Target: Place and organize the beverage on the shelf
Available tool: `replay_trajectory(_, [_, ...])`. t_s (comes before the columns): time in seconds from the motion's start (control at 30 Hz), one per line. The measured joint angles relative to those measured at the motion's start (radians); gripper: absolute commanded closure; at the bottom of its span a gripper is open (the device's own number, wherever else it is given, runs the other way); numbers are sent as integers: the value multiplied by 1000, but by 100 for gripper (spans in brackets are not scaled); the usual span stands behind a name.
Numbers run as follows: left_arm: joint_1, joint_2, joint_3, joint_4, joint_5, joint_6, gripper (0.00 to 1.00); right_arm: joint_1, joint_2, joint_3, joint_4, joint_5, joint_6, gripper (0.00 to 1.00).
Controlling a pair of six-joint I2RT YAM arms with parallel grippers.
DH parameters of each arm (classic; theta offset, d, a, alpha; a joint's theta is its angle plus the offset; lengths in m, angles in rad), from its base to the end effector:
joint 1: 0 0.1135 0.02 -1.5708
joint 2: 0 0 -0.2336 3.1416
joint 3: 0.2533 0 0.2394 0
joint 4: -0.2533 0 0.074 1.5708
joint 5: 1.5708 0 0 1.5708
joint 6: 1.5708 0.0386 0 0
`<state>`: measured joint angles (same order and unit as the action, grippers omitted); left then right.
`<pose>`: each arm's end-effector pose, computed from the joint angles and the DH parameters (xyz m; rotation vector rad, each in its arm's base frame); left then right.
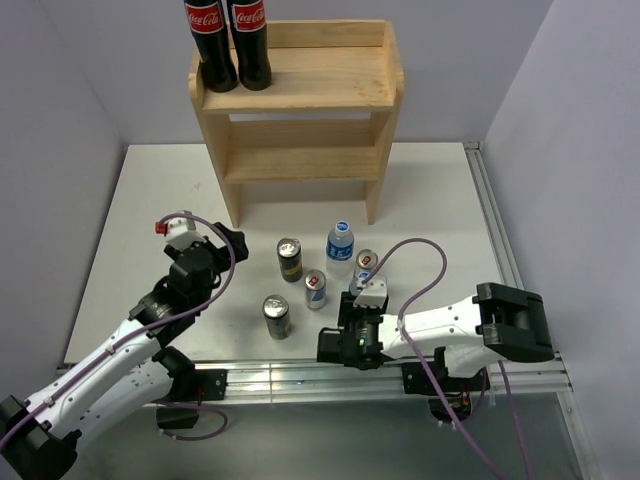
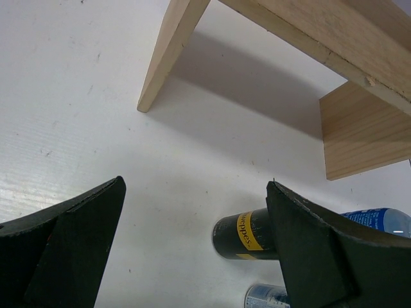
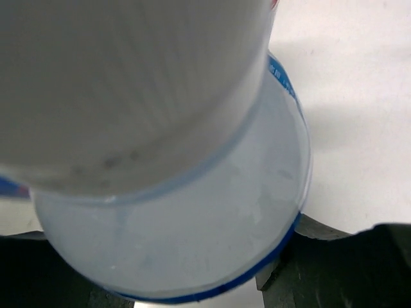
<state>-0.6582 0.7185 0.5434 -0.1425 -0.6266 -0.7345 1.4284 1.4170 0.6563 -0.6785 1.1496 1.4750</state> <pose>0.1585 -0.0939 0.2531 -0.4892 1.7778 -0.3874 0.0640 0.1982 0.1390 0.1311 1.9839 -0.0229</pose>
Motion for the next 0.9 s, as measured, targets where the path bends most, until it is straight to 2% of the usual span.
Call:
replay_trajectory(0.13, [0, -4, 0, 4, 0, 0, 2, 93, 2, 110, -218, -49, 98, 100])
replay_trajectory(0.27, [-1, -8, 0, 3, 0, 0, 2, 188, 6, 336, -461, -57, 212, 100])
replay_trajectory(0.37, [-1, -9, 0, 4, 0, 0, 2, 236, -2, 537, -540, -28, 183, 100])
replay_trajectory(0.43, [-1, -10, 0, 4, 0, 0, 2, 249, -22, 669, -560, -3, 103, 100])
replay_trajectory(0.53, [-1, -16, 0, 4, 1, 0, 2, 237, -69, 812, -531, 47, -135, 100])
replay_trajectory(0.63, [-1, -23, 0, 4, 2, 0, 2, 186, -167, 827, -264, 58, -555, 100])
replay_trajectory(0.73, [-1, -32, 0, 5, 5, 0, 2, 85, -261, 819, -14, -40, -930, 100])
replay_trajectory(0.8, [-1, -40, 0, 5, 10, 0, 2, -18, -267, 892, 48, -140, -1103, 100])
replay_trajectory(0.9, [-1, -51, 0, 5, 12, 1, 2, -168, -193, 1094, 78, -243, -1304, 100])
